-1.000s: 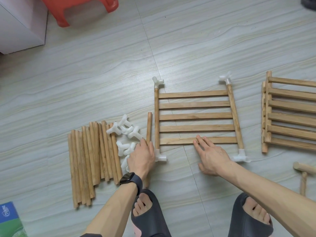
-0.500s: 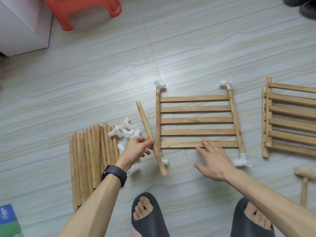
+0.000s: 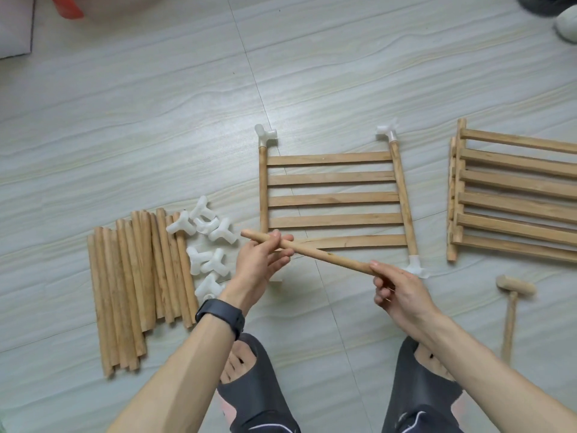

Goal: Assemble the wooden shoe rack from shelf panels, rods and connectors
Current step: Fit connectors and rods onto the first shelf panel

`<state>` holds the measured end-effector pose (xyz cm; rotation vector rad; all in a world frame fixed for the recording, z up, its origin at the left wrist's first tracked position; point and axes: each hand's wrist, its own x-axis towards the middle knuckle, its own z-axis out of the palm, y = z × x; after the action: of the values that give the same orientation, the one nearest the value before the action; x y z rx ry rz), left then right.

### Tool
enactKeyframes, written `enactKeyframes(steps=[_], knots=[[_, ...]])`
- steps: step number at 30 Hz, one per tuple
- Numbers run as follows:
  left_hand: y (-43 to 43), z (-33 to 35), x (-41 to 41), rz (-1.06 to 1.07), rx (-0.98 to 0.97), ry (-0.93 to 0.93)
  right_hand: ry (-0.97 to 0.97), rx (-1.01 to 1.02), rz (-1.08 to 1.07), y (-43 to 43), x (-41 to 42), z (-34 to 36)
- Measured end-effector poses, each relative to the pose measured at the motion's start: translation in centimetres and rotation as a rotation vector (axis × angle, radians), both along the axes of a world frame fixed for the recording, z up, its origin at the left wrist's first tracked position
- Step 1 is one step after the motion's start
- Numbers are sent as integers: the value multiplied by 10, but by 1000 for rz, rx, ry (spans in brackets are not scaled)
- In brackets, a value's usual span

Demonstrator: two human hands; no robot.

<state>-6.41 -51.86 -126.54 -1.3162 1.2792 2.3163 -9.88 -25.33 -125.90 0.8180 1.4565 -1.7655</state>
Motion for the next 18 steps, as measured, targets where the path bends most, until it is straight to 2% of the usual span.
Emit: enactKeyframes(steps=[3, 6, 8, 10, 11, 15, 18], knots=[[1, -2, 11, -40, -32, -51, -93, -117, -304, 12, -11, -1], [16, -5, 25, -340, -185, -60, -120, -168, -290, 6, -8, -4], [19, -12, 32, -451, -520, -63, -80, -66, -242, -3, 0, -8], [12, -16, 38, -426, -941, -148, 0, 84, -219, -11, 8, -14], [6, -19, 41, -434, -1057, -195, 36, 150, -202, -13, 12, -17], [-7, -29, 51, -718, -1022, -336, 100, 313, -160, -12, 28, -30], [-6, -31, 53, -721, -1067, -319, 107, 370, -170, -6, 32, -36]])
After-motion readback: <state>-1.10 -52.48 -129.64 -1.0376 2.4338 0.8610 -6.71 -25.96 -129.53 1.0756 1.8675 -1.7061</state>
